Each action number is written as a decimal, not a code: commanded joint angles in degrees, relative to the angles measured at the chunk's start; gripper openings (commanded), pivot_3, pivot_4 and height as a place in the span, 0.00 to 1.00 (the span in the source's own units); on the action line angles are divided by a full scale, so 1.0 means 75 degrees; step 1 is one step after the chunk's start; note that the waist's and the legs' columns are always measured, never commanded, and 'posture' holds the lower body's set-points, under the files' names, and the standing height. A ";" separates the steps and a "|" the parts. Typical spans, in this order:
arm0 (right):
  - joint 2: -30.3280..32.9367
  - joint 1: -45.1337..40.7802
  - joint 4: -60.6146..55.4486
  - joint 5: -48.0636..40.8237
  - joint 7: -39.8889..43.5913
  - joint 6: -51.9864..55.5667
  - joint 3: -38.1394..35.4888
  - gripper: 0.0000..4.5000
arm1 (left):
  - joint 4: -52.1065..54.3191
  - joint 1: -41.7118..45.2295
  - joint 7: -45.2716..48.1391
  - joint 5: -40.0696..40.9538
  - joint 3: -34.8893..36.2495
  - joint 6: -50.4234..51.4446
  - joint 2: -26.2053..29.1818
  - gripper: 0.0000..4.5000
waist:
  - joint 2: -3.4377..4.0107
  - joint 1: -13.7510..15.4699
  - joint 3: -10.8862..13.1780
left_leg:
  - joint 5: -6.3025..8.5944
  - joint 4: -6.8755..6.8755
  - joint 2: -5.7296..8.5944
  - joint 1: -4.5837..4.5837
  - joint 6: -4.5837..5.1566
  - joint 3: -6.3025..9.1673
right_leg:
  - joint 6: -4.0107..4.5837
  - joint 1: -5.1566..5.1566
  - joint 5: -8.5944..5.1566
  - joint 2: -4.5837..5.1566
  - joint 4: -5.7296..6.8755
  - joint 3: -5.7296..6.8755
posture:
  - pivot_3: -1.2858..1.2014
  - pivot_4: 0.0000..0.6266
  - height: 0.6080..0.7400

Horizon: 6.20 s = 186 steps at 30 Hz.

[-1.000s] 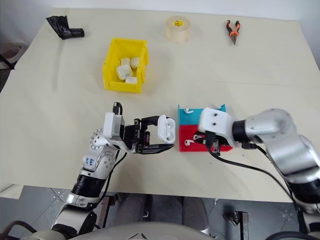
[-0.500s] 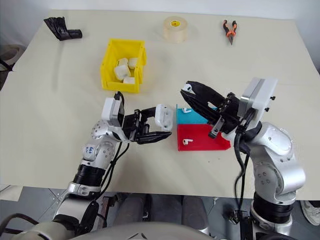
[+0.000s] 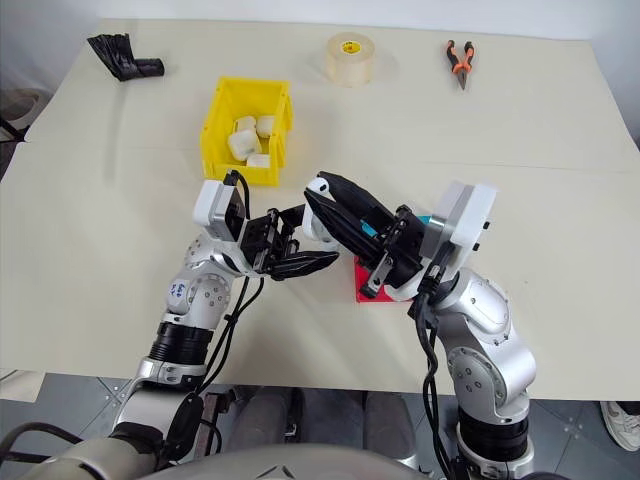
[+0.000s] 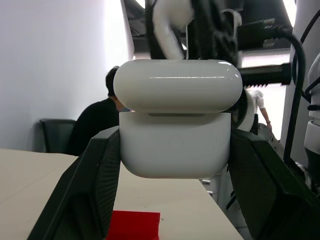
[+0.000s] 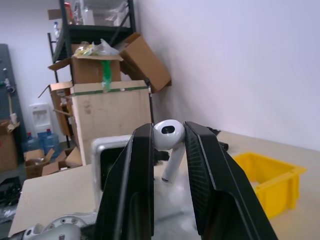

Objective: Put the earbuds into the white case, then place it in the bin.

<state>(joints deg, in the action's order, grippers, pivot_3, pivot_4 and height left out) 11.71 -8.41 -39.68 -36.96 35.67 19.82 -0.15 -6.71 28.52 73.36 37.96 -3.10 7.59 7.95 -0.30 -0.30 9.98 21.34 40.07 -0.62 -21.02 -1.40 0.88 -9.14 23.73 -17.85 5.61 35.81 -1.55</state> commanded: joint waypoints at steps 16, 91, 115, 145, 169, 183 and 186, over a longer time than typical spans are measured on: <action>0.0480 0.0296 0.0698 -0.0033 0.0448 -0.0613 0.0205 0.12 | 0.0667 -0.0031 -0.0002 0.0149 0.0044 0.0108 -0.0037 0.62 | 0.0000 0.0003 0.0000 | 0.0000 0.0000 -0.0002 0.0001 0.0000 -0.0002 | 0.0001 -0.0001 0.0000 -0.0001 -0.0001 0.0000 | 0.52 0.24 1.00; 0.4533 0.1135 0.4101 0.0876 0.4038 -0.2357 -0.2482 1.00 | 0.1128 -0.1178 -0.0083 -0.0286 0.0268 -0.0566 0.0747 0.62 | -0.0002 0.0011 0.0001 | 0.0006 -0.0002 -0.0006 0.0014 0.0011 -0.0080 | -0.0002 -0.0017 0.0001 0.0000 -0.0022 -0.0012 | 0.52 0.24 1.00; 0.4374 -0.6405 0.8002 0.4722 0.5935 -0.0883 0.2602 1.00 | 0.1448 -0.1747 -0.0498 -0.0275 0.0170 -0.0923 0.0776 0.62 | 0.0007 -0.0050 0.0005 | 0.0005 -0.0017 -0.0017 0.0042 0.0007 -0.0061 | -0.0001 -0.0003 0.0000 0.0012 -0.0021 -0.0038 | 0.52 0.24 1.00; 0.2506 -0.7395 1.0369 0.6469 0.5765 -0.2151 0.3445 0.48 | 0.1864 -0.1980 -0.0928 -0.0170 0.0402 -0.0789 0.0889 0.62 | 0.0010 -0.0251 0.0005 | -0.0005 -0.0001 -0.0007 -0.0021 -0.0010 -0.0012 | 0.0000 0.0034 0.0001 0.0029 -0.0001 0.0016 | 0.52 0.24 1.00; 0.2351 -0.7338 1.0626 0.6544 0.5585 -0.2403 0.3398 0.36 | 0.1963 -0.1909 -0.0992 -0.0147 0.0389 -0.0687 0.0921 0.62 | 0.0011 -0.0394 0.0005 | -0.0009 -0.0002 -0.0011 -0.0019 -0.0017 -0.0003 | 0.0003 0.0033 0.0000 0.0030 0.0005 0.0027 | 0.52 0.24 1.00; 0.2301 -0.7233 1.0516 0.6493 0.5551 -0.2453 0.3354 0.11 | 0.2004 -0.1903 -0.1027 -0.0152 0.0389 -0.0650 0.0940 0.62 | 0.0011 -0.0397 0.0005 | -0.0009 -0.0002 -0.0011 -0.0019 -0.0018 -0.0002 | 0.0004 0.0033 0.0000 0.0030 0.0005 0.0027 | 0.52 0.24 1.00; 0.2397 -0.7138 1.0202 0.6326 0.5547 -0.2289 0.3145 0.11 | 0.2003 -0.1893 -0.1031 -0.0155 0.0389 -0.0635 0.0932 0.62 | 0.0011 -0.0396 0.0005 | -0.0009 -0.0002 -0.0011 -0.0019 -0.0018 -0.0002 | 0.0004 0.0033 0.0000 0.0031 0.0005 0.0028 | 0.52 0.24 1.00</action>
<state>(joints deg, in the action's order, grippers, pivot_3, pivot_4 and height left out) 28.83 -62.62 39.43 11.73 77.31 1.68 25.21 6.08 13.69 65.76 35.93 -0.09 3.02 14.72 -0.22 -3.28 10.01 21.27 40.06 -0.71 -21.16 -1.53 0.88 -9.11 23.98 -17.85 5.83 35.86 -1.34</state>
